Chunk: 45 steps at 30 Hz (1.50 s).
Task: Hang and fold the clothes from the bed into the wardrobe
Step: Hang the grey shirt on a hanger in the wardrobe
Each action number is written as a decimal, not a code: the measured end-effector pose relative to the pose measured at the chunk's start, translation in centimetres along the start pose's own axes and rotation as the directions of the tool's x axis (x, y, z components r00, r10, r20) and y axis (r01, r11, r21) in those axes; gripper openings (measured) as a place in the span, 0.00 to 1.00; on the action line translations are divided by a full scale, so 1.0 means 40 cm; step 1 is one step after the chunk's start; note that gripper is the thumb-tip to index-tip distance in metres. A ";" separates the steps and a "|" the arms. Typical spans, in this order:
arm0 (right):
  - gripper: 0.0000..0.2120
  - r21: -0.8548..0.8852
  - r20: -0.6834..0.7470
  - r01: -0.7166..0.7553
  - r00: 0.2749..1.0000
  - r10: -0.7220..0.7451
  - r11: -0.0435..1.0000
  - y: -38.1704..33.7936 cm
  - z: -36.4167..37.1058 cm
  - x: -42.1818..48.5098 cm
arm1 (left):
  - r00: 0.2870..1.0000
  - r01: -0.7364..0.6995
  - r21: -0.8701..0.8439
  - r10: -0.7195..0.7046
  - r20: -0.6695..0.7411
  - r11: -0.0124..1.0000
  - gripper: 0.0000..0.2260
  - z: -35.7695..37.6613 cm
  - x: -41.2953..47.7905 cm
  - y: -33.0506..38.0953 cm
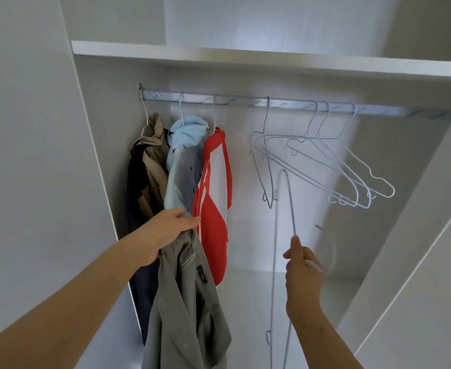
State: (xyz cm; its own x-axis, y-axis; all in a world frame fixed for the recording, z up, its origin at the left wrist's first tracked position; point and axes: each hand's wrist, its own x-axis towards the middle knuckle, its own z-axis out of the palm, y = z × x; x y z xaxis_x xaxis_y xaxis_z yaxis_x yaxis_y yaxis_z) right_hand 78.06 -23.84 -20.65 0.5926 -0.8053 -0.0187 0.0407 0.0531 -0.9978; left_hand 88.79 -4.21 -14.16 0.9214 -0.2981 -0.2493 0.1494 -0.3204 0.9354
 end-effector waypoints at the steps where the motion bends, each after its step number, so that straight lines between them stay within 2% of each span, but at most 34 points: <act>1: 0.20 0.006 -0.007 -0.010 1.000 0.010 1.000 0.000 -0.013 0.005 | 0.999 -0.018 0.072 0.021 -0.035 0.997 0.10 -0.001 -0.001 0.002; 4: 0.22 0.017 0.012 -0.012 1.000 0.011 1.000 -0.010 -0.038 0.016 | 0.986 -0.069 0.298 0.111 -0.128 0.952 0.11 -0.014 -0.001 0.001; 7: 0.26 0.136 0.049 -0.018 0.999 0.011 0.991 -0.019 -0.048 0.015 | 0.956 -0.104 0.498 0.225 -0.189 0.861 0.12 -0.035 -0.011 0.009; 9: 0.30 0.192 0.087 -0.046 0.996 0.030 0.980 -0.022 -0.051 0.014 | 0.931 -0.104 0.574 0.282 -0.231 0.812 0.11 -0.051 -0.020 0.016; 11: 0.32 0.214 0.141 -0.076 0.989 0.046 0.974 -0.027 -0.053 0.014 | 0.910 -0.106 0.582 0.315 -0.270 0.806 0.09 -0.063 -0.023 0.022; 13: 0.32 0.221 0.205 -0.082 0.978 0.036 0.972 -0.033 -0.056 0.015 | 0.906 -0.116 0.446 0.279 -0.318 0.887 0.07 -0.072 -0.025 0.032; 15: 0.32 0.218 0.282 -0.080 0.959 0.016 0.973 -0.038 -0.057 0.018 | 0.925 -0.120 0.080 0.141 -0.354 0.989 0.06 -0.086 -0.033 0.050; 16: 0.32 0.217 0.324 -0.085 0.946 0.010 0.973 -0.042 -0.056 0.020 | 0.928 -0.113 -0.087 0.073 -0.364 0.990 0.06 -0.094 -0.036 0.058; 17: 0.32 0.209 0.366 -0.087 0.930 0.004 0.974 -0.045 -0.055 0.022 | 0.925 -0.112 -0.177 0.038 -0.377 0.978 0.06 -0.102 -0.037 0.063; 22: 0.31 0.053 0.523 -0.068 0.852 0.030 0.996 -0.057 -0.050 0.021 | 0.895 -0.169 -0.231 0.051 -0.442 0.958 0.04 -0.118 -0.026 0.090; 26: 0.23 -0.108 0.539 -0.037 0.837 0.090 0.993 -0.070 -0.042 0.023 | 0.896 -0.207 -0.250 0.080 -0.436 0.946 0.04 -0.118 -0.027 0.098; 28: 0.22 -0.136 0.537 -0.019 0.839 0.089 0.991 -0.082 -0.038 0.028 | 0.867 -0.256 -0.171 0.148 -0.476 0.951 0.06 -0.112 -0.030 0.103; 30: 0.23 -0.140 0.534 0.005 0.842 0.071 0.990 -0.095 -0.038 0.032 | 0.786 -0.310 0.087 0.307 -0.536 0.947 0.09 -0.104 -0.038 0.105; 31: 0.23 -0.148 0.532 0.018 0.844 0.064 0.989 -0.100 -0.038 0.033 | 0.725 -0.300 0.302 0.422 -0.544 0.905 0.10 -0.102 -0.043 0.105; 33: 0.23 -0.178 0.534 0.042 0.843 0.060 0.983 -0.110 -0.036 0.030 | 0.645 -0.212 0.661 0.612 -0.458 0.719 0.09 -0.093 -0.055 0.104; 35: 0.22 -0.197 0.535 0.063 0.843 0.053 0.978 -0.122 -0.030 0.026 | 0.614 -0.181 0.789 0.694 -0.376 0.588 0.09 -0.072 -0.065 0.101; 37: 0.21 -0.202 0.534 0.079 0.844 0.042 0.976 -0.137 -0.020 0.021 | 0.598 -0.217 0.795 0.721 -0.351 0.567 0.09 -0.044 -0.071 0.103; 40: 0.18 -0.192 0.544 0.115 0.839 0.008 0.975 -0.153 -0.003 0.012 | 0.607 -0.306 0.723 0.712 -0.353 0.619 0.06 -0.002 -0.077 0.105; 43: 0.13 -0.192 0.564 0.194 0.824 -0.054 0.962 -0.163 0.011 0.005 | 0.686 -0.366 0.483 0.582 -0.438 0.795 0.07 0.023 -0.071 0.107; 45: 0.10 -0.189 0.567 0.242 0.818 -0.096 0.952 -0.169 0.014 0.005 | 0.722 -0.346 0.341 0.480 -0.498 0.874 0.06 0.008 -0.064 0.112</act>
State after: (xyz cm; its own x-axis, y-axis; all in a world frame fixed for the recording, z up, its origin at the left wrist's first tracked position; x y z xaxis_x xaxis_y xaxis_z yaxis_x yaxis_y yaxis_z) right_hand 78.35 -24.03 -13.86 0.9368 -0.3296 0.1170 0.0307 -0.2559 -0.9662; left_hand 87.00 -5.16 -9.42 0.9157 0.0790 0.3941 -0.3105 -0.4835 0.8184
